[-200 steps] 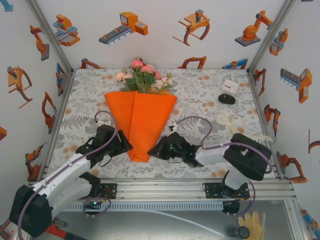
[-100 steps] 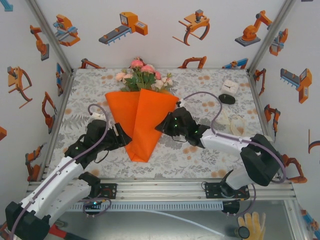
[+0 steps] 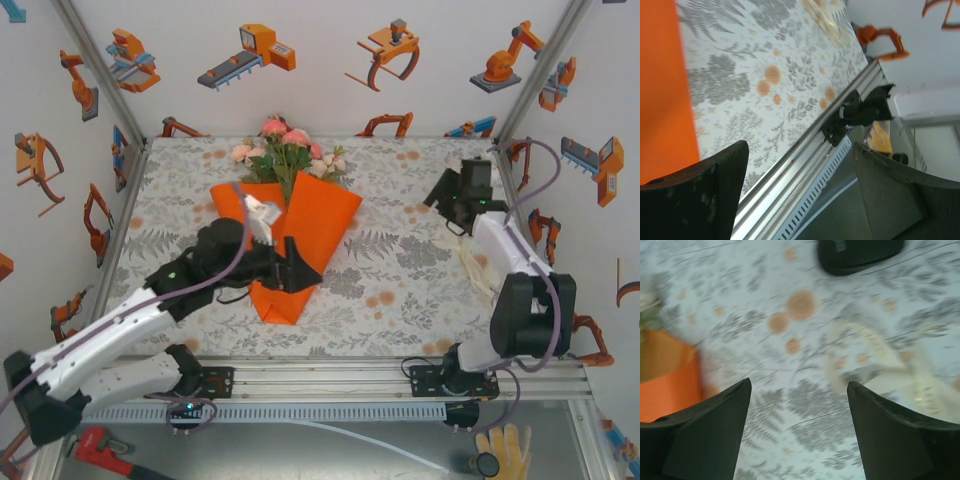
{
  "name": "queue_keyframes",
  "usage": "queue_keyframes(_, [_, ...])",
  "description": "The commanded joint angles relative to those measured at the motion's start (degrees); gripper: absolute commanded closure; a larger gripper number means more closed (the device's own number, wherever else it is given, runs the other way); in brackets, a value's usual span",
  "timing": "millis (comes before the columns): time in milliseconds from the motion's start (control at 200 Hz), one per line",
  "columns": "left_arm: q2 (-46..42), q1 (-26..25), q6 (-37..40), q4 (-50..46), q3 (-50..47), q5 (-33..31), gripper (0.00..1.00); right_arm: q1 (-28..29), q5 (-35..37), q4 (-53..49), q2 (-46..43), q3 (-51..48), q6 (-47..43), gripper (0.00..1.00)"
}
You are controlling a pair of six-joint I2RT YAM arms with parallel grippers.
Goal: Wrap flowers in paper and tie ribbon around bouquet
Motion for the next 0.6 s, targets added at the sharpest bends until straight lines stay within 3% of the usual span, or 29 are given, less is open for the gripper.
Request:
queue_keyframes(0, [6.8,-4.5,3.5,2.7,1.9,-2.1,0.2,-6.1,-1.2,-8.5,5.2,3.6,-6.8,0.27])
queue_keyframes(195, [12.4,-6.0,3.8,5.8,2.4,-0.9,0.18,-8.2,-1.5,-10.9,14.5,8.2,-8.4,0.3])
queue_keyframes(275, [12.8,-6.0,5.0,3.8,3.2,-2.0,0.17,-8.3,-0.1,-8.1,15.8,6.9,-9.1,0.37])
queue_keyframes(421, [11.5,-6.0,5.8,1.7,3.0,-4.8,0.16,-8.4,3.4,-8.1,17.2,7.5,-9.5,0.57])
queue_keyframes(596, [9.6,-5.9,4.9,1.1,1.8,-7.8,0.14,-9.8,4.6,-8.0,18.8,7.6,-9.4,0.63])
